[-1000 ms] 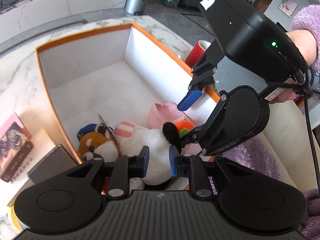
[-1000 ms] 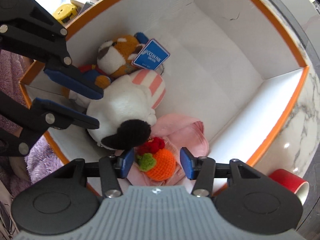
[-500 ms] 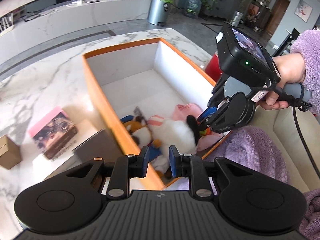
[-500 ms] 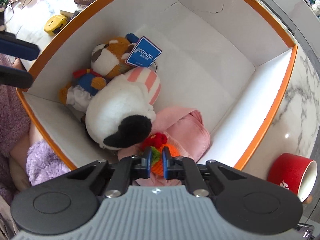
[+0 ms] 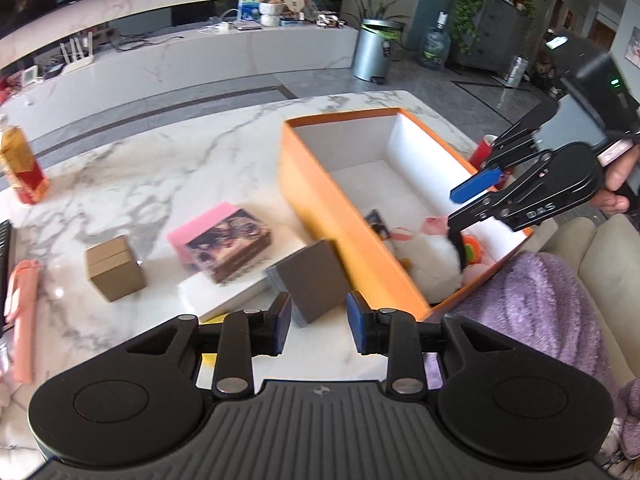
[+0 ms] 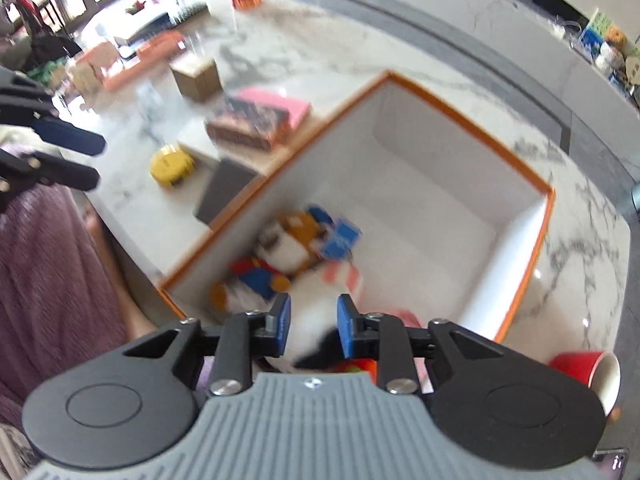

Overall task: Organize objects
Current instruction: 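Open the right tool to release the crochet toy, move both tools to the table, then grasp the yellow tape measure with the left tool while the right tool grasps the dark gray box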

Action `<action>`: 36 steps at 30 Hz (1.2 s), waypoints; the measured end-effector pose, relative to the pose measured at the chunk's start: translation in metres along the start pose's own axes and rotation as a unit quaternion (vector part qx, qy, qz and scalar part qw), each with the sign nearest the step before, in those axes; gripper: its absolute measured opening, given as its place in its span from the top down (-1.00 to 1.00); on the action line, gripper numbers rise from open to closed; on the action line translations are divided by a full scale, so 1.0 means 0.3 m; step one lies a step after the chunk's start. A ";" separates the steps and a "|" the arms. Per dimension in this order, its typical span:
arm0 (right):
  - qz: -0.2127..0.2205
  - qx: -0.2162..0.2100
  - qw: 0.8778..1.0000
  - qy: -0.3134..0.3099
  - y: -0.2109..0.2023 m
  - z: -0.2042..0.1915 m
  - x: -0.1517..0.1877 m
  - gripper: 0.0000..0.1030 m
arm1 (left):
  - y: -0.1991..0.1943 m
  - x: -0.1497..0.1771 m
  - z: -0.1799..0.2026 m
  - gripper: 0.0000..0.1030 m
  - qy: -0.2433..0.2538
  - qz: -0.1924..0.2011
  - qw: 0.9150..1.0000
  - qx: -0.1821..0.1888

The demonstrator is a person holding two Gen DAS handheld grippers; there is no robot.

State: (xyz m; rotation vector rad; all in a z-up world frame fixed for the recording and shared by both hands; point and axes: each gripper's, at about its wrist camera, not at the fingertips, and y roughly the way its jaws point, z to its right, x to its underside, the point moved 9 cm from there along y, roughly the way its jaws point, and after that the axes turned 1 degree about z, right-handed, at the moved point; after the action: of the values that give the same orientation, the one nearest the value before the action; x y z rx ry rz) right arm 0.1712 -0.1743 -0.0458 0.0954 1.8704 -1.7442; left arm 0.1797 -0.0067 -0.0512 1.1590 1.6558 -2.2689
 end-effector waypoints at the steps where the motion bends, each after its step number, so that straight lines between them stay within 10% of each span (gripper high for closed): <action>1: 0.012 -0.004 1.000 -0.004 -0.001 -0.029 -0.025 0.27 | -0.006 0.013 -0.029 0.21 -0.006 -0.001 1.000 -0.009; 11: 0.045 -0.027 0.996 -0.073 0.124 -0.249 -0.183 -0.03 | 0.064 0.121 -0.199 -0.42 -0.061 -0.021 0.996 -0.057; 18: 0.004 -0.015 0.987 -0.158 0.298 -0.303 -0.215 -0.32 | 0.175 0.126 -0.228 -0.43 -0.057 -0.040 0.996 -0.048; 27: -0.054 0.006 0.951 -0.305 0.453 -0.371 -0.169 -0.55 | 0.321 0.155 -0.252 -0.64 -0.019 -0.098 0.993 -0.061; 36: -0.078 0.037 0.919 -0.384 0.536 -0.376 -0.139 -0.68 | 0.416 0.191 -0.307 -0.65 -0.097 -0.135 0.985 -0.049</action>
State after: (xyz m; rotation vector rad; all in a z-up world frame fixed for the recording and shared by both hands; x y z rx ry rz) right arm 0.2342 -0.0321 -0.1727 -0.6385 1.2480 -1.6152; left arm 0.2477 0.0408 -0.1943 0.7038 1.9194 -2.3293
